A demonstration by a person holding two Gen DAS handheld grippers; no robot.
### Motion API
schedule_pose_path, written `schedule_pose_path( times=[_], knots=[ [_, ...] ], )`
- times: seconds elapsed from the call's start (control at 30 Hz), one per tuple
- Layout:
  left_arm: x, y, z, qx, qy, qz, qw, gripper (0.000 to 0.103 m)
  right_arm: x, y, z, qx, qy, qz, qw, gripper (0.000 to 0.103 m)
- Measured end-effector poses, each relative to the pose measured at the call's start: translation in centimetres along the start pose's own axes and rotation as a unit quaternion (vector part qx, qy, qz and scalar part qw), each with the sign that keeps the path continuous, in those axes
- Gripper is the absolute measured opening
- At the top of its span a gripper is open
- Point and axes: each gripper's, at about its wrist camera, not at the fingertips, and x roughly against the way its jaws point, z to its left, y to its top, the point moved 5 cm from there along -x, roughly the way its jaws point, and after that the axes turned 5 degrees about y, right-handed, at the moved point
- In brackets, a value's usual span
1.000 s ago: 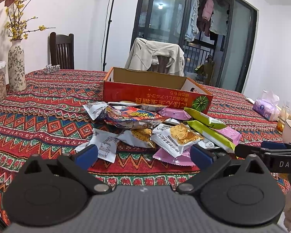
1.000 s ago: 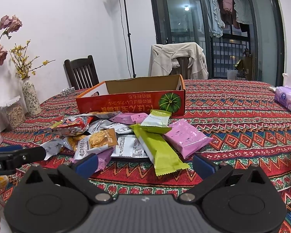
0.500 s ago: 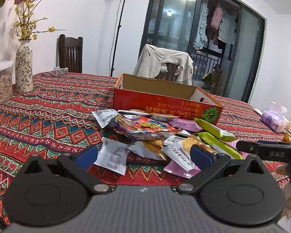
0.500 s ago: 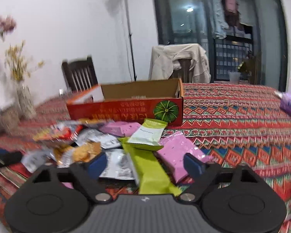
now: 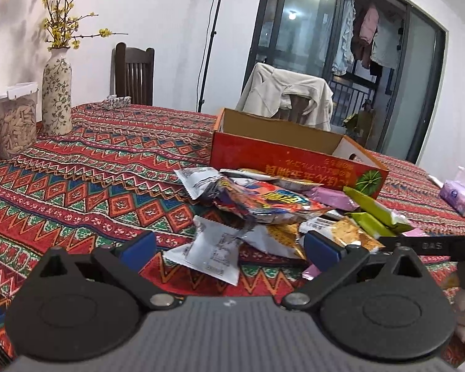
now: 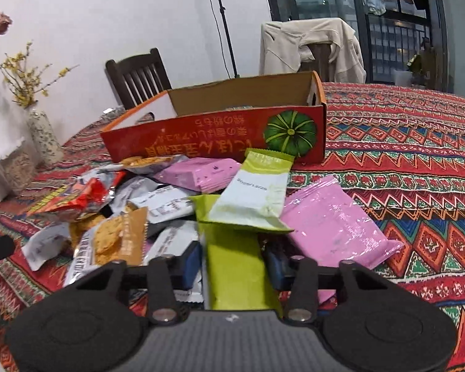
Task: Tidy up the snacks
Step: 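Grasp a white wrapper with the left tool while the right tool grasps a green bar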
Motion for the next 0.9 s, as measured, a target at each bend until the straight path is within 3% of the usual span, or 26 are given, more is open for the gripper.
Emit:
schedule_pose_path(
  times=[0.2,0.4,0.5,0.57,0.6,0.67,0.9],
  knots=[
    [-2.6,0.2,0.2,-0.028,0.039,0.036,0.9982,0.103,3.0,-0.8,2.2,0.021,0.008,-0.047,0.999,0.034],
    [-5.3,0.6,0.0,-0.053,0.054,0.068,0.9948,0.1,5.6,-1.8,4.0,0.041,-0.007,-0.091,0.995,0.034],
    [-6.2,0.4,-0.4,-0.049,0.048,0.082,0.9943,0.086,6.2,-2.1,4.3,0.042,-0.009,-0.097,0.994,0.034],
    [-6.6,0.0,-0.6,-0.047,0.042,0.093,0.9937,0.063,6.4,-2.2,4.4,0.042,-0.008,-0.1,0.994,0.034],
    [-6.6,-0.2,-0.6,-0.047,0.044,0.091,0.9938,0.062,6.5,-2.2,4.4,0.043,-0.009,-0.101,0.994,0.034],
    [-6.3,-0.5,-0.7,-0.053,0.046,0.084,0.994,0.044,6.7,-2.3,4.4,0.042,-0.008,-0.102,0.994,0.034],
    [-4.0,-1.2,0.0,-0.036,0.045,0.072,0.9958,0.042,7.5,-2.7,4.7,0.044,-0.005,-0.11,0.993,0.034]
  ],
)
